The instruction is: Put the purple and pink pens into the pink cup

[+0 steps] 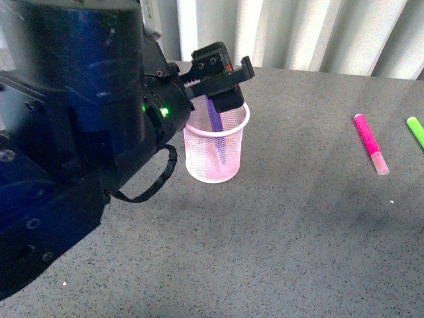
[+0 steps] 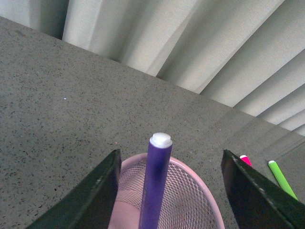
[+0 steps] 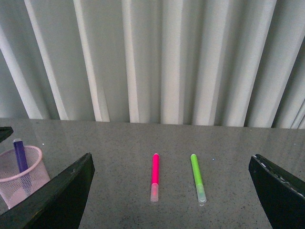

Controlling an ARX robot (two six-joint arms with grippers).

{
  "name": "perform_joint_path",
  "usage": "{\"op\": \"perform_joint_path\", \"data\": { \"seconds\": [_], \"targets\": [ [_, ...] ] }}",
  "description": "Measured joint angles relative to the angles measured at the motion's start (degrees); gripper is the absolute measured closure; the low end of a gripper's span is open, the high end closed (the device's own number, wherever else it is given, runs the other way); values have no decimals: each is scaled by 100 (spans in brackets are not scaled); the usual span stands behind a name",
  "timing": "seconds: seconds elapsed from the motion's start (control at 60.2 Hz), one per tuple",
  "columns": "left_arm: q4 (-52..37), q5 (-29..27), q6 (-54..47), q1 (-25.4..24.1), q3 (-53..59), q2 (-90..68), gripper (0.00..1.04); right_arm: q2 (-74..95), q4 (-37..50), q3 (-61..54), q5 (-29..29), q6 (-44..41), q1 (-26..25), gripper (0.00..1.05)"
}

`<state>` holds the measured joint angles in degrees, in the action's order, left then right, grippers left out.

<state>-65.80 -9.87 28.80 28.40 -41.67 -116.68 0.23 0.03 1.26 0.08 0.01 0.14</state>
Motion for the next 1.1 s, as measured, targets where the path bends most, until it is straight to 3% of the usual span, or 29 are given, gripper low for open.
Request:
{"op": "perform_joint_path", "data": {
  "seconds": [0.1,0.299,0.415,0.581,0.648,0.681,0.797,0.897,1.096],
  "targets": [
    [798,199,-240,-151,289,697,5,0,0,0,0,0,0,7],
    [3397,820,-1075,-673,1029,2656,7,0,0,0,2,0,0,7],
    [4953,817,-1379,-1202,1528,4138,7,0,0,0,7,0,0,7],
    [5025,807,-1523,-1281,1572,4411,7,2,0,0,-15,0,0,7],
    [3644,92,-1873,-1215,1958,4072,15,2,0,0,0,4,0,7],
    [2487,-275,-2205,-1224,2341,3871,23,0,0,0,2,2,0,7],
    [476,-317,-2599,-1464,3115,4044,43,4,0,0,17,0,0,7],
    [415,-151,-2730,-1705,3324,4691,62,0,0,0,-4,0,0,7],
    [1126,238,-2796,-2037,3766,5700,102,0,0,0,2,0,0,7]
  ]
}}
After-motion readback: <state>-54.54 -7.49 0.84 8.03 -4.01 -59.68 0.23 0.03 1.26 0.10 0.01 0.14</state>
